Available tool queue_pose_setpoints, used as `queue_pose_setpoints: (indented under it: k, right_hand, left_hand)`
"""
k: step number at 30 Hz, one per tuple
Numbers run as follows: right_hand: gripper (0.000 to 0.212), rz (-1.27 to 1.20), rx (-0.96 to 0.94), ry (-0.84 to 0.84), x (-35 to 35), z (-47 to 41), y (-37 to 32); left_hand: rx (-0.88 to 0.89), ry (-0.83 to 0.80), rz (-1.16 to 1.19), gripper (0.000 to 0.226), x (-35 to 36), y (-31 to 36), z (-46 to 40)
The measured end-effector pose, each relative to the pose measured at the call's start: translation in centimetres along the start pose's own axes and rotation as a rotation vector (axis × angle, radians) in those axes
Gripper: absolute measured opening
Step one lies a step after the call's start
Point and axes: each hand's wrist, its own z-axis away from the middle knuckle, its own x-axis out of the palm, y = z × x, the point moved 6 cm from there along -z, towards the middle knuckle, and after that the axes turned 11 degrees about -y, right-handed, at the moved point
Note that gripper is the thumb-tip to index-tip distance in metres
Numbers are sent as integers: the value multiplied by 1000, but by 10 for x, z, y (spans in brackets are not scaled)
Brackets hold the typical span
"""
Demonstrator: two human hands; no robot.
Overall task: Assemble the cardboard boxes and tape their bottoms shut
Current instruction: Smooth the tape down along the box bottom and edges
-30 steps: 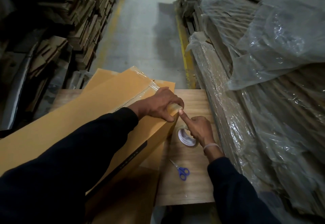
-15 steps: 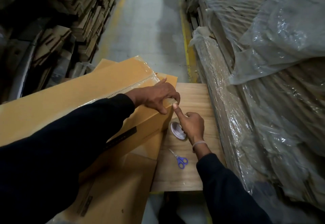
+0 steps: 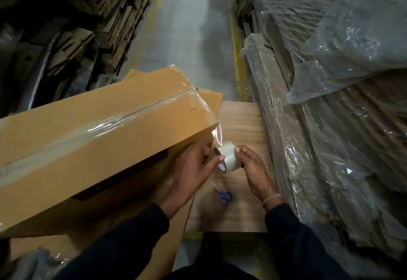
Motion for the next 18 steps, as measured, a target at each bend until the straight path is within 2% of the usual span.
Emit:
queue_pose_setpoints:
  k: [2,4,5,10,14,16,18]
  right_hand:
    - [40,9,-5,-18,-2,-1,-1]
    - [35,7,-15,-16,-5,-2,-2]
    - [32,-2,-20,-18,-6,-2,-2]
    - [34,-13,-17,-47,-11,-13,7]
    - [22,-32,55,151,-34,-13,35]
    - [16,138,127,182,-40,-7,60]
    - [24,370,234,92,-33,-1,91]
  left_hand:
    - [-143,-35,234,56,17,-19,-4]
    - [-149,-102,549,71,33,-25,-17]
    - [-134,-124,646,72,40,-26,-24]
    - [-85,-199,773,29,51,-28,-55]
    - [-89,-241,801,24,52,-37,-65]
    - [-87,-251,820,26,53,-36,-65]
    - [-91,-248,840,27,53,-32,-64]
